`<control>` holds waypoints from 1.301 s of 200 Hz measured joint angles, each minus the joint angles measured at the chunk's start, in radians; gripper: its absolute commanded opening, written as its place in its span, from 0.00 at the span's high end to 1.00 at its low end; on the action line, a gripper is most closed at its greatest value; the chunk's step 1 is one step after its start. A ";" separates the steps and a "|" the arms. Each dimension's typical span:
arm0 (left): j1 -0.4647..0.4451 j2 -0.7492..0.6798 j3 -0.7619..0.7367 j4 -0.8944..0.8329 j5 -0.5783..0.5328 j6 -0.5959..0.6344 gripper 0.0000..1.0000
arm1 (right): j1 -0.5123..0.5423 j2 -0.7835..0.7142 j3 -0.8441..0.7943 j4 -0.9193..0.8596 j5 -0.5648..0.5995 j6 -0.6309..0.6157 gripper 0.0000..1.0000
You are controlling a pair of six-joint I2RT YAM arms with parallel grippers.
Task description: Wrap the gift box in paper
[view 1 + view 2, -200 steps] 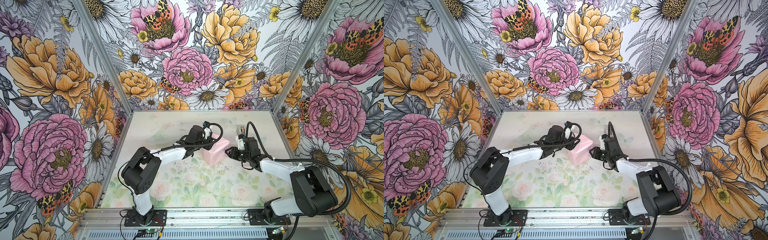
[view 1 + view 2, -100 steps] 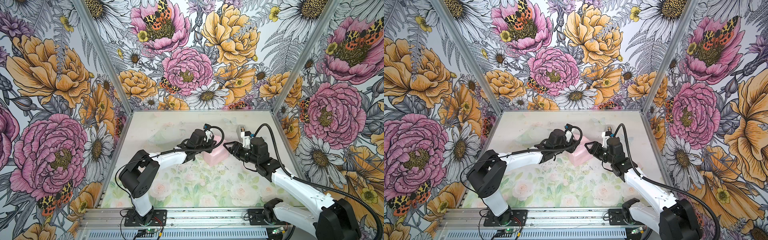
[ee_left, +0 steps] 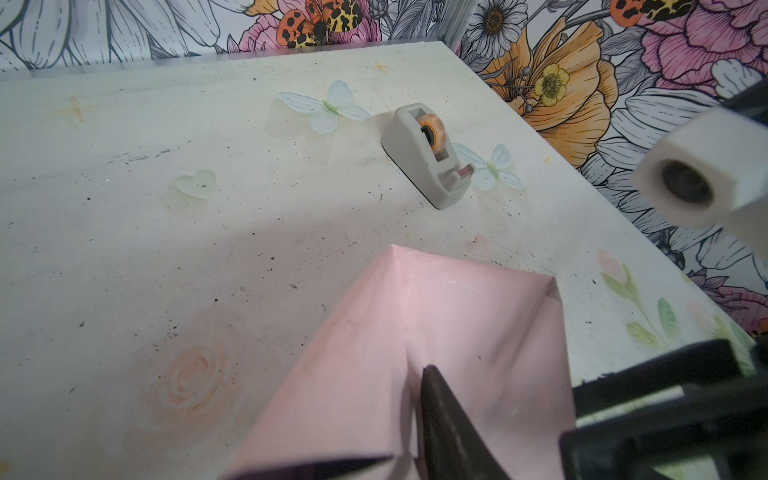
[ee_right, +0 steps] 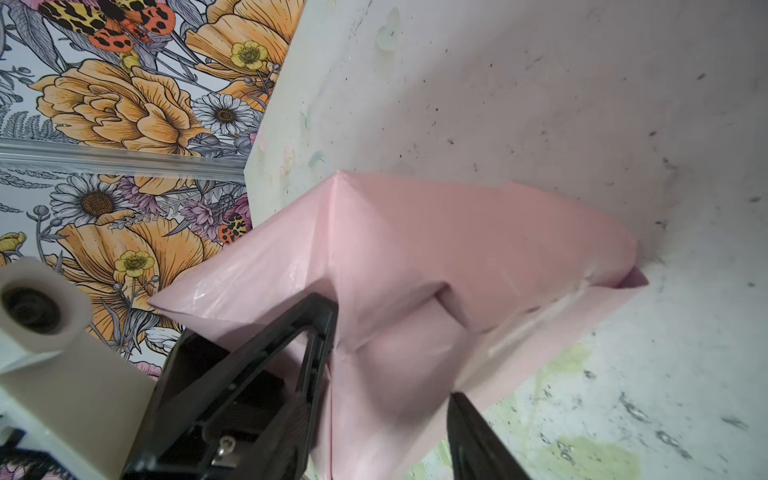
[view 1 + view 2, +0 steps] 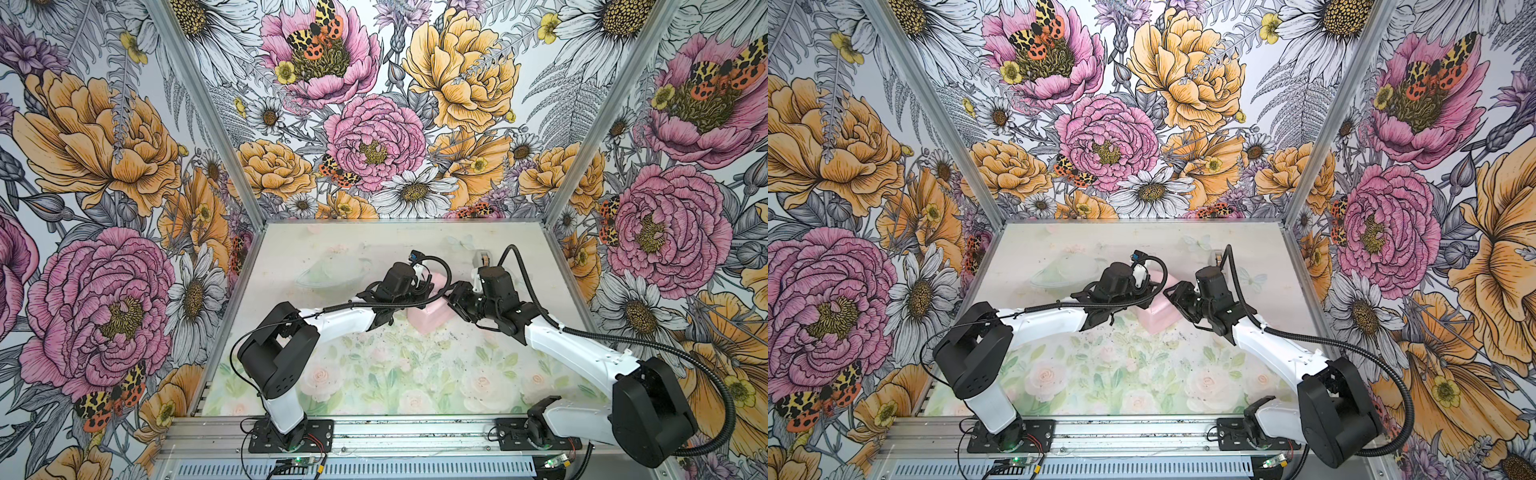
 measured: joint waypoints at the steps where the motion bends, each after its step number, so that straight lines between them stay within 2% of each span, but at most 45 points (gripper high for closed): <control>1: 0.000 0.000 0.000 0.000 0.000 0.000 0.61 | 0.000 0.003 0.000 -0.002 0.002 -0.003 0.51; 22: -0.001 -0.002 0.000 -0.005 0.000 0.001 0.61 | 0.000 0.038 0.001 -0.022 0.011 -0.010 0.59; 88: -0.017 -0.045 0.001 -0.087 0.008 0.038 0.59 | 0.002 0.043 0.013 -0.016 0.017 -0.033 0.67; 153: -0.021 -0.055 0.001 -0.111 0.008 0.058 0.58 | 0.002 0.043 0.021 -0.024 0.020 -0.047 0.71; 182: -0.019 -0.060 0.002 -0.118 0.006 0.061 0.64 | 0.002 0.043 0.023 -0.024 0.020 -0.054 0.74; 210: -0.013 -0.066 0.002 -0.130 0.002 0.061 0.66 | 0.002 0.043 0.024 -0.023 0.020 -0.057 0.74; 238: -0.012 -0.066 0.002 -0.130 0.002 0.061 0.60 | 0.003 0.045 0.025 -0.020 0.020 -0.057 0.74; 260: -0.012 -0.066 0.002 -0.130 0.000 0.061 0.64 | 0.007 0.050 0.027 -0.016 0.019 -0.058 0.74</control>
